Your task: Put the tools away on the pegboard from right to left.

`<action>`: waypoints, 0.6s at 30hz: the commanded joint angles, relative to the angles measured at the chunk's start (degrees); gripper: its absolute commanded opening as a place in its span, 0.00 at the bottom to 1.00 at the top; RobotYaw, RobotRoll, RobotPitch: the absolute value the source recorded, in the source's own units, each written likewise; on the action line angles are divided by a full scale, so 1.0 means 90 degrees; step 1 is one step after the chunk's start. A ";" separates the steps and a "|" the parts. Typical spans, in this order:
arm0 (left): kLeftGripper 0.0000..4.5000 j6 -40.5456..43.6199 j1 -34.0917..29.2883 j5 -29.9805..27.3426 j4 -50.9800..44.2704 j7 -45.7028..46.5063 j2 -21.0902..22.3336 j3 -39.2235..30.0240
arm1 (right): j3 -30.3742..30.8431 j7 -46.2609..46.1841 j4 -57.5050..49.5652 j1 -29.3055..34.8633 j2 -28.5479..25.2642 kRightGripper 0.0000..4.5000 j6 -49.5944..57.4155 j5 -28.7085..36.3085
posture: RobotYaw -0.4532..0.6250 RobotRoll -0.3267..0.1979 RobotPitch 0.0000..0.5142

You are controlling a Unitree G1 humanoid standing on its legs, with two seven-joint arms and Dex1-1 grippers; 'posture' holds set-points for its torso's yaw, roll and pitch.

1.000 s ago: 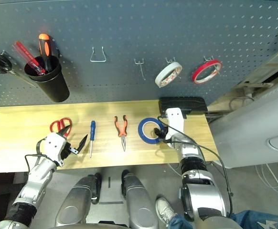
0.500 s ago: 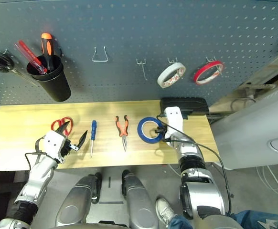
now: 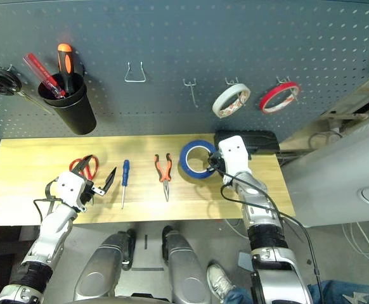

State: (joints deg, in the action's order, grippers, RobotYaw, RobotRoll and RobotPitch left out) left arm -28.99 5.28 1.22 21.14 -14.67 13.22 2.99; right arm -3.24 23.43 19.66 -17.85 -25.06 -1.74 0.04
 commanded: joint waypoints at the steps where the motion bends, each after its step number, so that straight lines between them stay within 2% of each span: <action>1: 1.00 0.0047 -0.0124 -0.0087 -0.0159 -0.0061 -0.0013 -0.0036 | 0.0147 0.0210 -0.0584 0.0323 -0.0067 0.16 -0.0297 -0.0019 | 0.48 0.62 0.50; 8: 1.00 0.0056 0.0009 -0.0125 -0.0154 -0.0072 0.0006 -0.0056 | 0.0188 0.0355 -0.1379 0.0533 -0.0050 0.16 -0.0649 0.0053 | 0.48 0.62 0.49; 18: 1.00 -0.0001 0.0131 -0.0125 -0.0091 -0.0089 -0.0009 -0.0076 | 0.0111 0.0209 -0.1647 0.0296 0.0113 0.16 -0.1117 0.0153 | 0.48 0.62 0.46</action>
State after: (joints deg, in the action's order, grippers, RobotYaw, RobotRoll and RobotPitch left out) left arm -28.92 7.37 0.07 19.69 -15.14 13.26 2.40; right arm -1.61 25.76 5.54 -15.23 -24.49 -10.48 0.74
